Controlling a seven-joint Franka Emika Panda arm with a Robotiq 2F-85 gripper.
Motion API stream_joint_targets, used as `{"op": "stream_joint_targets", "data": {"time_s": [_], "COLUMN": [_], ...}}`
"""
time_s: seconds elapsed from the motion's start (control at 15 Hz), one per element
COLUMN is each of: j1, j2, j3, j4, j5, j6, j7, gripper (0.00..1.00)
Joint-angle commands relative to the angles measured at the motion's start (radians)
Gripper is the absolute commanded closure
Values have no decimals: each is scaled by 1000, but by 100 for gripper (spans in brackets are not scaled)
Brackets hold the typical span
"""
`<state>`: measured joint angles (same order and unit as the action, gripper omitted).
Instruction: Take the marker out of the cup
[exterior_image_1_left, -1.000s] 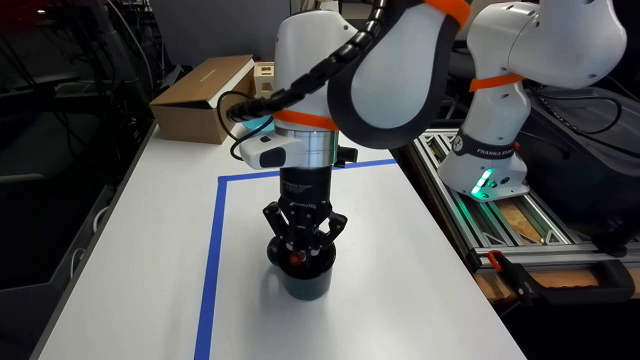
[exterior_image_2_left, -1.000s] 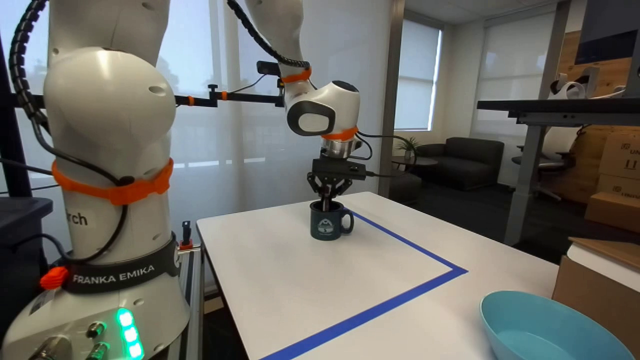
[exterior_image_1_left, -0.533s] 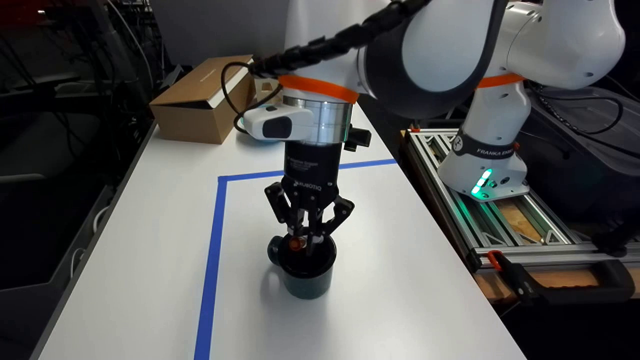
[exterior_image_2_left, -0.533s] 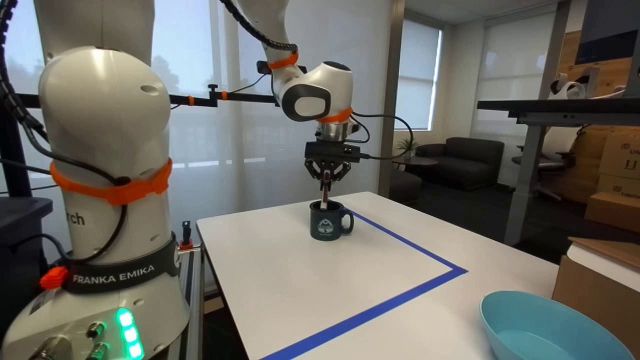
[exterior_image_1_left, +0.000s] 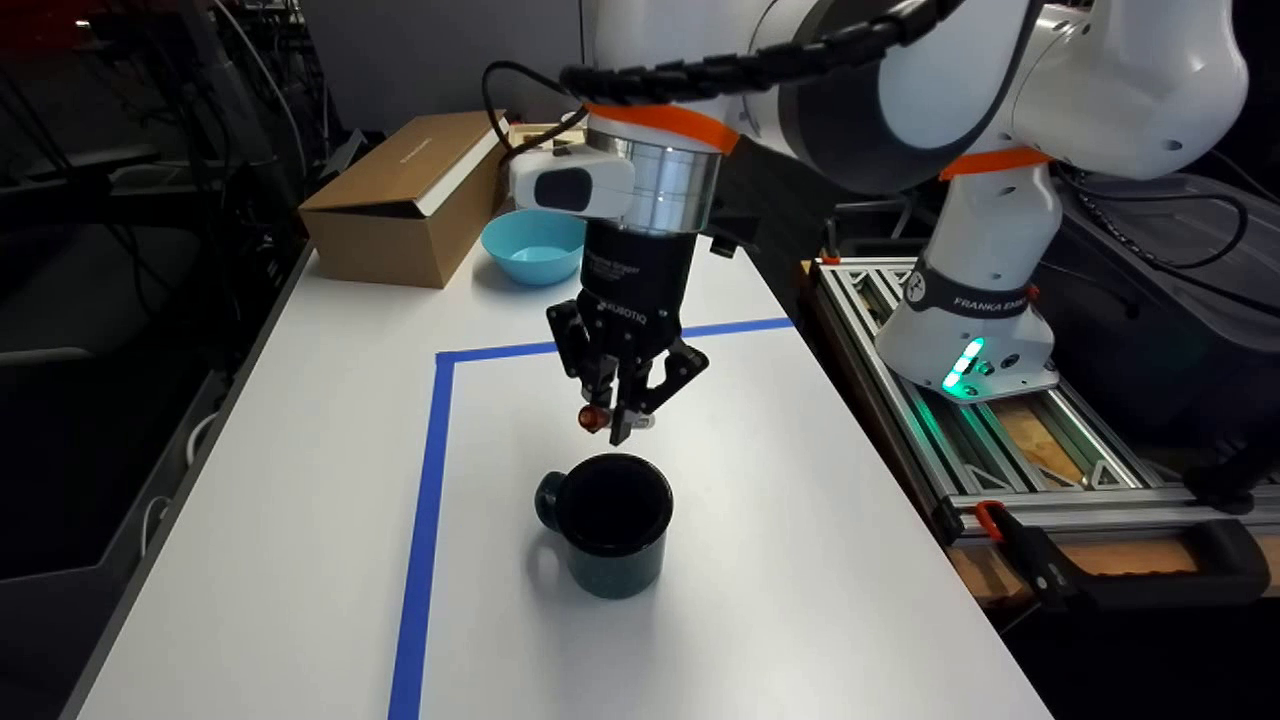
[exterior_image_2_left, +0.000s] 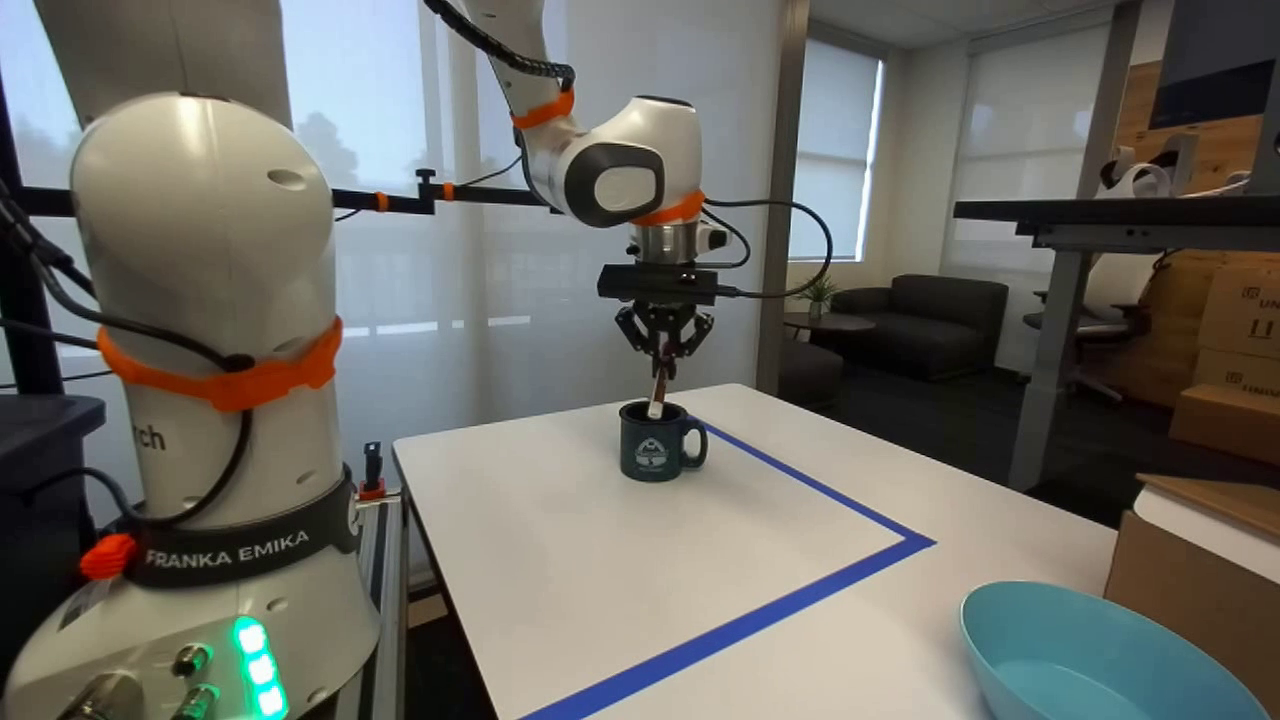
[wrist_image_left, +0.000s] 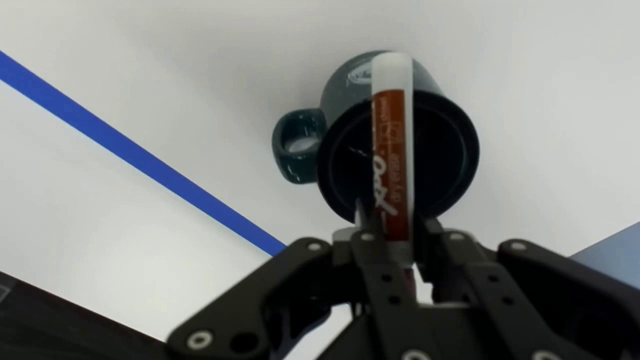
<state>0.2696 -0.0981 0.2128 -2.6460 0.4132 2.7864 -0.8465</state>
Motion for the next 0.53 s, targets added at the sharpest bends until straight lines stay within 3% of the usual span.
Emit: {"op": "stream_joint_targets", "data": {"time_s": [0.0,0.47], "j1": [-24,-38], "j2": [-64,-4], "j3": [-34,-128], "j4": [-68,-108], "j5": [-93,-46], "j6": [-9,45], "j7": [143,173], "gripper": [95,95]}}
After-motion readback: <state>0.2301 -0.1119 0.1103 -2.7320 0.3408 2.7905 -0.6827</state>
